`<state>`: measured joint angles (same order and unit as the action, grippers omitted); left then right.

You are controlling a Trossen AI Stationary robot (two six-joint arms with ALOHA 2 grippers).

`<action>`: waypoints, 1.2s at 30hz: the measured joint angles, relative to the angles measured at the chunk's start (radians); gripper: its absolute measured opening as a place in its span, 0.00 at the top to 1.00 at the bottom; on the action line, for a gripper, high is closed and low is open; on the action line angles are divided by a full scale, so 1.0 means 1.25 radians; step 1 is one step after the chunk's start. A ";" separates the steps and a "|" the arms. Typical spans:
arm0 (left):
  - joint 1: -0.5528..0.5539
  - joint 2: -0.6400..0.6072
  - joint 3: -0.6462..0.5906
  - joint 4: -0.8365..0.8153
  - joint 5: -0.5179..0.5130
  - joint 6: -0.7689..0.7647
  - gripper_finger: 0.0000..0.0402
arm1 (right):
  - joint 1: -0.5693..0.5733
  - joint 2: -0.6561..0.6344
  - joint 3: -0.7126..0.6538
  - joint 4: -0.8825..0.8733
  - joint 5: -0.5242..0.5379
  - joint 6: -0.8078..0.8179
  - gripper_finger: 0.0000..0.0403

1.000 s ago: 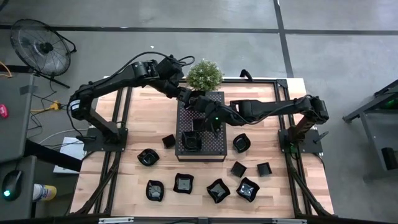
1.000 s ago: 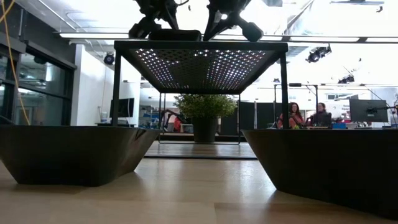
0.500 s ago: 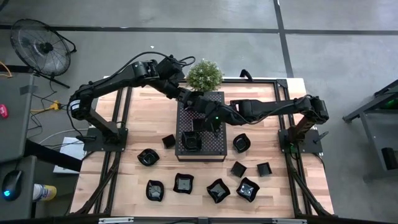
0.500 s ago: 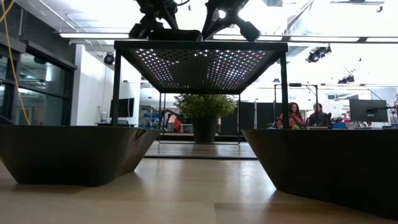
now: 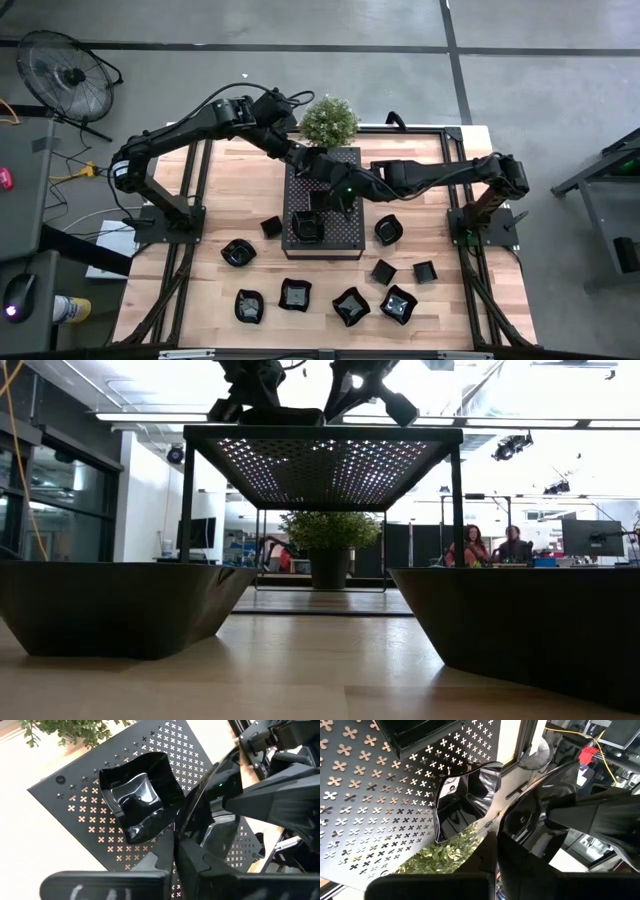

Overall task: Pick & Place Mini shaped plates
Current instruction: Stack the leaf-shaped plate on top of the leaf-shaped plate on the shelf

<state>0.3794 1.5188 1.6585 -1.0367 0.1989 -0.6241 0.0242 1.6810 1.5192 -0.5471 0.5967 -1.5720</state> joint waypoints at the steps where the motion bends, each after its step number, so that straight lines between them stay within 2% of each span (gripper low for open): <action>1: 0.000 0.000 0.000 0.000 0.000 0.001 0.99 | 0.000 0.000 0.000 0.003 0.002 0.000 1.00; 8: 0.001 -0.001 0.000 0.001 -0.001 0.009 1.00 | 0.001 -0.003 0.000 0.043 0.022 0.066 0.95; 13: -0.001 -0.001 0.000 0.017 0.019 0.012 1.00 | 0.000 -0.017 0.000 0.053 0.003 0.140 0.80; 18: 0.000 0.000 0.000 0.015 0.020 0.018 1.00 | 0.010 -0.046 0.000 0.044 0.035 0.227 0.63; 23: 0.017 -0.020 0.000 -0.028 0.049 0.058 1.00 | 0.031 -0.101 0.000 0.027 0.087 0.284 0.52; 26: 0.019 -0.031 0.002 -0.080 0.062 0.064 1.00 | 0.039 -0.141 0.000 -0.004 0.138 0.348 0.49; 30: 0.015 -0.038 0.001 -0.119 0.093 0.080 1.00 | 0.041 -0.194 0.000 -0.044 0.210 0.494 0.48; 36: -0.002 -0.043 0.001 -0.150 0.153 0.147 1.00 | 0.033 -0.256 0.000 -0.164 0.226 0.705 0.48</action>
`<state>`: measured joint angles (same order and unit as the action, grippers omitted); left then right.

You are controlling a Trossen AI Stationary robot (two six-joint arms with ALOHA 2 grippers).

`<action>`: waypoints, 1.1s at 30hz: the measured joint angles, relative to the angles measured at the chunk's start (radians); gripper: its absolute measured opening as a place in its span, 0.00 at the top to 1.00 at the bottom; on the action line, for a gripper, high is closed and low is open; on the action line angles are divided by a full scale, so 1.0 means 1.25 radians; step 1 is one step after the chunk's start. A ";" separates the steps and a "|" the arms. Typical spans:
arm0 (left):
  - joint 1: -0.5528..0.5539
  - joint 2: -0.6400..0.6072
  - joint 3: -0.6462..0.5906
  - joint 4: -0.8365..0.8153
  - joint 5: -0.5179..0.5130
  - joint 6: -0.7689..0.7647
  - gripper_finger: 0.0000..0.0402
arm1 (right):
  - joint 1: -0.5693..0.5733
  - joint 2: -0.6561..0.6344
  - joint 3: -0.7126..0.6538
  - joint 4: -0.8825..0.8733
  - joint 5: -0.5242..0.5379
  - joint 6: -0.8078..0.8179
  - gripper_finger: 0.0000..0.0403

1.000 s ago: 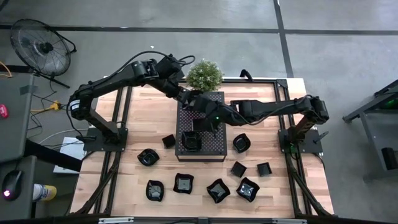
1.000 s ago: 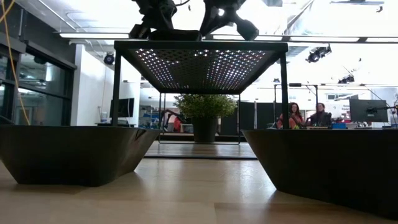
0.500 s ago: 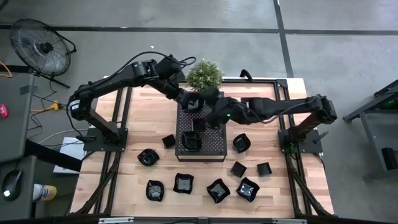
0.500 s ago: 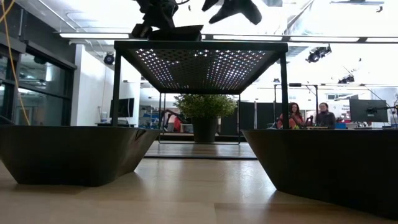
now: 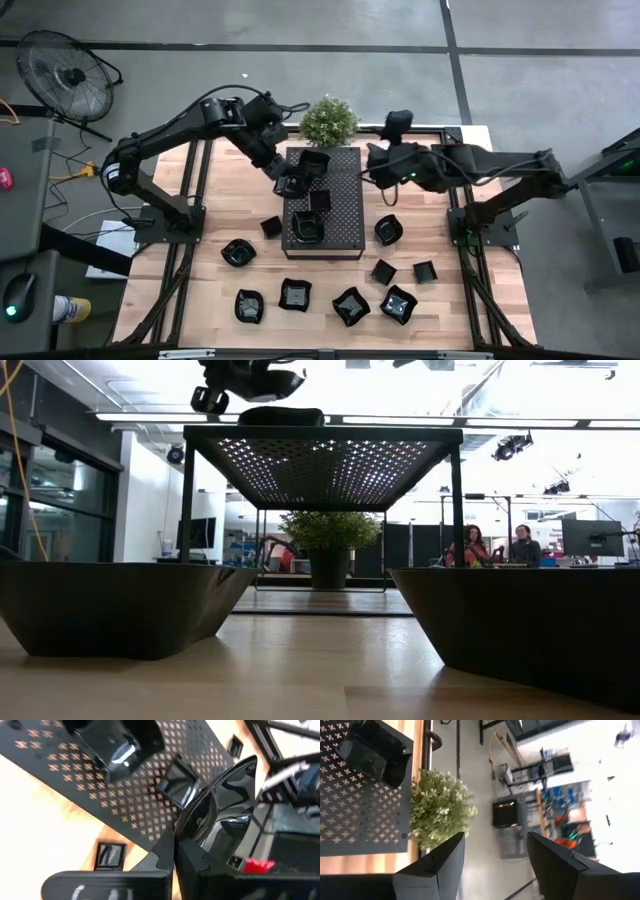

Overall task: Pick & Place Mini shaped plates
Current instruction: Stack the leaf-shaped plate on top of the leaf-shaped plate on the shelf

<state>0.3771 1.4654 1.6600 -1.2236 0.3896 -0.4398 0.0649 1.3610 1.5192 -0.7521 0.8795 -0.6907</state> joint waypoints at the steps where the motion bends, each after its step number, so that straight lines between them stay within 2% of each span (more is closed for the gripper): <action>1: -0.004 0.000 0.000 -0.007 0.005 0.007 1.00 | -0.002 -0.008 0.000 -0.019 0.000 0.033 0.48; 10: -0.064 0.000 0.000 -0.048 -0.003 -0.008 1.00 | -0.028 -0.049 0.000 -0.205 -0.035 0.324 0.48; 16: -0.115 0.000 0.000 -0.048 -0.009 0.008 1.00 | -0.047 -0.050 0.000 -0.286 -0.096 0.405 0.48; 18: -0.131 0.003 0.000 -0.047 -0.026 -0.034 1.00 | -0.054 -0.051 -0.002 -0.307 -0.123 0.438 0.48; 22: -0.147 0.010 -0.002 -0.044 -0.114 -0.183 1.00 | -0.064 -0.050 -0.003 -0.367 -0.152 0.541 0.48; 25: -0.156 0.008 -0.001 -0.035 -0.134 -0.255 1.00 | -0.071 -0.050 -0.003 -0.419 -0.151 0.625 0.48; 30: -0.183 0.008 -0.001 -0.026 -0.163 -0.305 1.00 | -0.088 -0.050 -0.003 -0.469 -0.127 0.744 0.48; 33: -0.189 0.008 -0.001 -0.023 -0.178 -0.302 1.00 | -0.098 -0.050 -0.003 -0.484 -0.152 0.788 0.48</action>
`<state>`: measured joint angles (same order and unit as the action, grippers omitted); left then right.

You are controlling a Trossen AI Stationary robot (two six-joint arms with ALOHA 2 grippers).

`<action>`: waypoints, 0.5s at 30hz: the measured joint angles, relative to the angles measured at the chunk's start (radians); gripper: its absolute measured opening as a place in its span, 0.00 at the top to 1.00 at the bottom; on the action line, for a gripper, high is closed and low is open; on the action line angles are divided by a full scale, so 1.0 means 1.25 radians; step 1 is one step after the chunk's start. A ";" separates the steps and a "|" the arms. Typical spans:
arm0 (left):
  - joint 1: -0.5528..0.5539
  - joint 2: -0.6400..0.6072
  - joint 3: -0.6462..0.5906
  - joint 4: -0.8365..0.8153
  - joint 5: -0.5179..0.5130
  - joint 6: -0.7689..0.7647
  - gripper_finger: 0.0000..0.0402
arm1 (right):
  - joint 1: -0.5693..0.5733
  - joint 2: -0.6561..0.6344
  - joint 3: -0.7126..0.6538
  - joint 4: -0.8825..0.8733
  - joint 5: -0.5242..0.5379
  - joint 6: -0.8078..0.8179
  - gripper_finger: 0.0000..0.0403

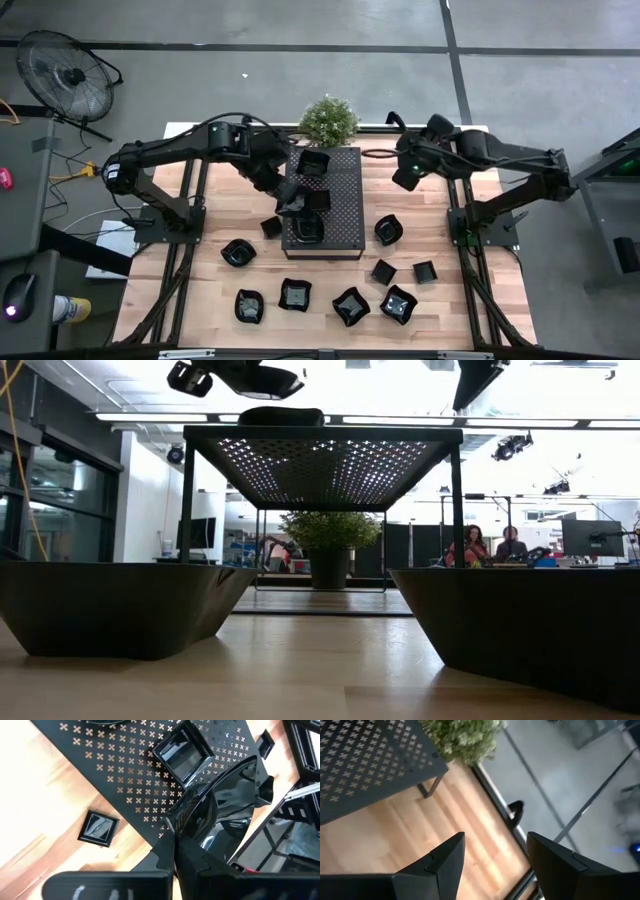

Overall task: Pick & Place Mini shaped plates
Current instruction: Stack the leaf-shaped plate on top of the leaf-shaped plate on the shelf

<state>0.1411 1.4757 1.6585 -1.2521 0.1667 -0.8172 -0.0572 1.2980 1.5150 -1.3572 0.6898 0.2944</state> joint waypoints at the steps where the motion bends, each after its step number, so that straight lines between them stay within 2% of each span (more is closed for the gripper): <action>1: 0.001 0.000 0.000 0.002 -0.002 0.007 1.00 | -0.002 0.000 0.000 -0.005 -0.014 0.007 0.48; 9: 0.002 -0.046 -0.004 0.012 -0.062 0.051 1.00 | 0.013 -0.043 -0.078 -0.012 -0.038 0.087 0.48; 12: 0.002 -0.090 -0.053 0.040 -0.067 0.048 1.00 | 0.018 -0.079 -0.123 -0.007 -0.026 0.146 0.48; 15: 0.002 -0.152 -0.141 0.084 -0.073 0.027 1.00 | 0.025 -0.111 -0.156 0.006 -0.024 0.197 0.48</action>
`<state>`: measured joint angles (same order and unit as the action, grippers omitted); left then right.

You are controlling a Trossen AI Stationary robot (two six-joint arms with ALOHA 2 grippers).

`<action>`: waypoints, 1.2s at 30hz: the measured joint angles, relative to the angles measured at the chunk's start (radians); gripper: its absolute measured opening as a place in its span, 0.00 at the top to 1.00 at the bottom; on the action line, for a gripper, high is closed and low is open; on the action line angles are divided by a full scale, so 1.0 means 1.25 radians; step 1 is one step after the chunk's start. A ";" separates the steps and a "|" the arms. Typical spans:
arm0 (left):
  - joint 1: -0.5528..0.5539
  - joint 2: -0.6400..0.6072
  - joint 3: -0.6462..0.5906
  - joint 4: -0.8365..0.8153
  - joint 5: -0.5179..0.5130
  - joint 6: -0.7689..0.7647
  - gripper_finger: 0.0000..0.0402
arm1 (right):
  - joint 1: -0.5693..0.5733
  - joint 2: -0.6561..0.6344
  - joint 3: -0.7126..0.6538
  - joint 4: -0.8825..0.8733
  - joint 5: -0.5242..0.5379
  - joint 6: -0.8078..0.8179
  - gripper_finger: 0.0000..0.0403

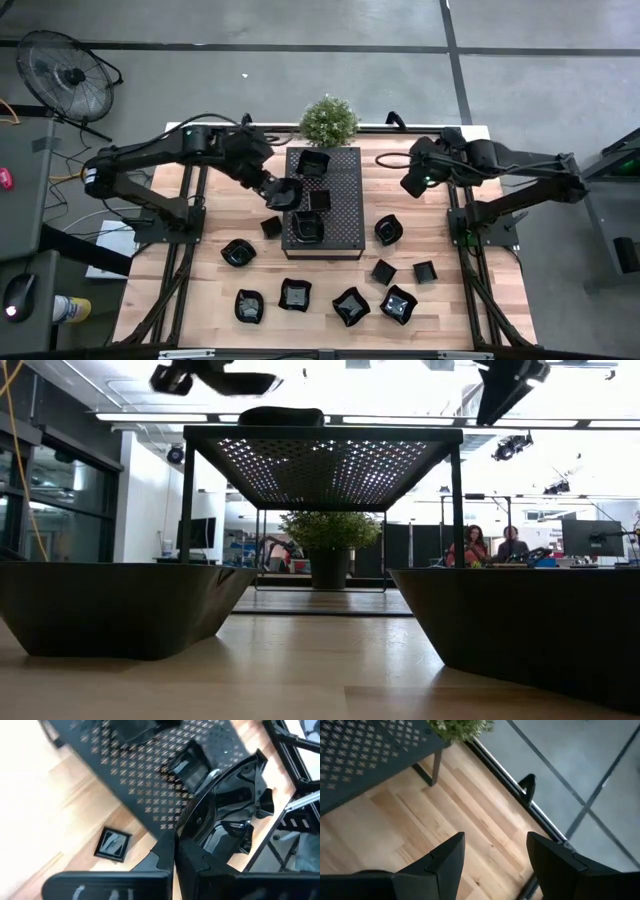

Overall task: Pick & Place Mini shaped plates
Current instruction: Stack the leaf-shaped plate on top of the leaf-shaped plate on the shelf

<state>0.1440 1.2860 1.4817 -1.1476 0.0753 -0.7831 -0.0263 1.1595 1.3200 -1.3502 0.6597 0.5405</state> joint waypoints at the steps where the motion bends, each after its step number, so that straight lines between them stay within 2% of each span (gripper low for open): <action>1: 0.000 -0.022 -0.034 0.022 0.000 -0.016 1.00 | 0.002 -0.010 -0.008 0.009 -0.001 0.004 0.48; 7: -0.002 -0.145 -0.219 0.233 0.024 -0.163 1.00 | 0.007 -0.060 -0.058 0.043 -0.008 -0.023 0.48; 10: -0.032 -0.165 -0.267 0.301 -0.005 -0.254 1.00 | 0.007 -0.097 -0.099 0.054 -0.001 -0.050 0.48; 13: -0.073 -0.164 -0.272 0.319 -0.073 -0.332 1.00 | 0.007 -0.139 -0.147 0.089 0.003 -0.105 0.48; 17: -0.147 -0.148 -0.272 0.347 -0.208 -0.472 1.00 | 0.007 -0.192 -0.201 0.132 0.025 -0.160 0.48; 23: -0.263 -0.112 -0.272 0.352 -0.364 -0.704 1.00 | 0.007 -0.261 -0.276 0.193 0.012 -0.172 0.48; 28: -0.322 -0.048 -0.270 0.371 -0.440 -0.884 1.00 | 0.007 -0.300 -0.320 0.231 -0.044 -0.223 0.48; 32: -0.362 0.011 -0.268 0.405 -0.477 -0.999 1.00 | 0.007 -0.316 -0.336 0.267 -0.079 -0.256 0.48; 36: -0.407 0.051 -0.263 0.452 -0.549 -1.083 1.00 | 0.007 -0.323 -0.336 0.292 -0.095 -0.261 0.48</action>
<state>-0.3646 1.3500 1.1527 -0.5820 -0.6111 -2.1372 -0.0178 0.7564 0.9001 -0.9854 0.5415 0.2136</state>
